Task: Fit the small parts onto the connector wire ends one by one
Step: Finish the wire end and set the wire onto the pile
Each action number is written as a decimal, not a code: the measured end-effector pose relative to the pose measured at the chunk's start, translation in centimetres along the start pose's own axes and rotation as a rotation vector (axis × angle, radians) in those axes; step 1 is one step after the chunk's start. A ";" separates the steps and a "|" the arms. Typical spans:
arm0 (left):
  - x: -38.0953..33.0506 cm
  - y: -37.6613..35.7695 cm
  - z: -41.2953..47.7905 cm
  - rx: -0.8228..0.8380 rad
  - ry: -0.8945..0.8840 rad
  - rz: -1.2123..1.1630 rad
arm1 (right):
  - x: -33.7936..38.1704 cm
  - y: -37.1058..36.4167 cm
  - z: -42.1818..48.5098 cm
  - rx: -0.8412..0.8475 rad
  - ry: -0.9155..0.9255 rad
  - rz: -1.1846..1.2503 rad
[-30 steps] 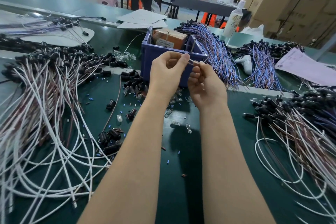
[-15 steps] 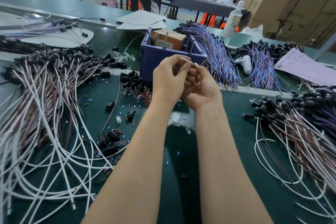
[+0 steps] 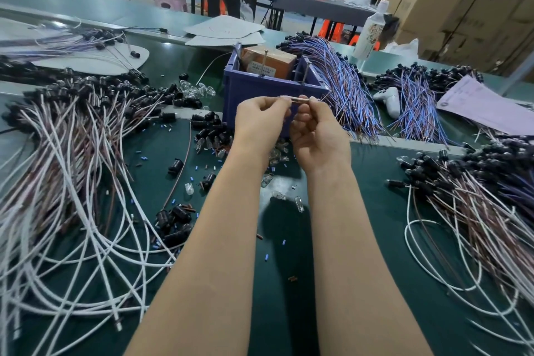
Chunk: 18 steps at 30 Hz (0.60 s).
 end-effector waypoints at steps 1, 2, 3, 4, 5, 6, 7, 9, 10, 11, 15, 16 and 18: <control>0.3 0.3 0.0 -0.016 0.057 -0.094 | 0.1 0.1 0.0 -0.006 -0.006 0.028; 0.5 0.6 0.1 -0.031 0.093 -0.169 | 0.3 0.1 0.0 -0.011 -0.021 0.075; 0.6 0.9 0.2 -0.034 0.103 -0.186 | 0.4 0.2 -0.1 -0.015 -0.042 0.136; 0.5 1.0 0.4 -0.020 0.085 -0.139 | 0.5 0.3 -0.1 -0.016 -0.068 0.199; 0.4 0.7 0.4 0.023 0.054 -0.068 | 0.5 0.3 -0.2 -0.011 -0.095 0.253; 0.2 0.1 0.2 0.094 0.015 -0.006 | 0.4 0.1 -0.3 -0.002 -0.119 0.285; 0.0 -0.7 0.0 0.180 -0.023 0.035 | 0.3 -0.1 -0.4 0.005 -0.138 0.293; -0.4 -2.2 -0.5 0.295 -0.099 0.063 | 0.0 -0.3 -0.5 -0.001 -0.149 0.242; -0.7 -2.5 -0.7 0.310 -0.137 0.071 | 0.0 -0.2 -0.5 -0.010 -0.142 0.196; -1.0 -2.8 -0.8 0.311 -0.167 0.082 | 0.0 -0.2 -0.5 -0.015 -0.132 0.153; -1.2 -3.0 -0.8 0.267 -0.225 0.137 | -0.2 0.1 -0.2 -0.025 -0.120 0.099; -1.2 -2.9 -0.8 0.242 -0.237 0.150 | -0.3 0.1 -0.2 -0.029 -0.119 0.097; -1.2 -2.6 -0.6 0.186 -0.246 0.165 | -0.6 -0.1 -0.2 -0.025 -0.117 0.100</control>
Point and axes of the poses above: each hand's wrist, its own z-axis towards the middle knuckle, its own y-axis out of the back of the hand, x = y × z, the point moved 7 cm from there along z, towards the middle knuckle, and after that the axes turned 5 degrees about y, right-handed, at the moved point
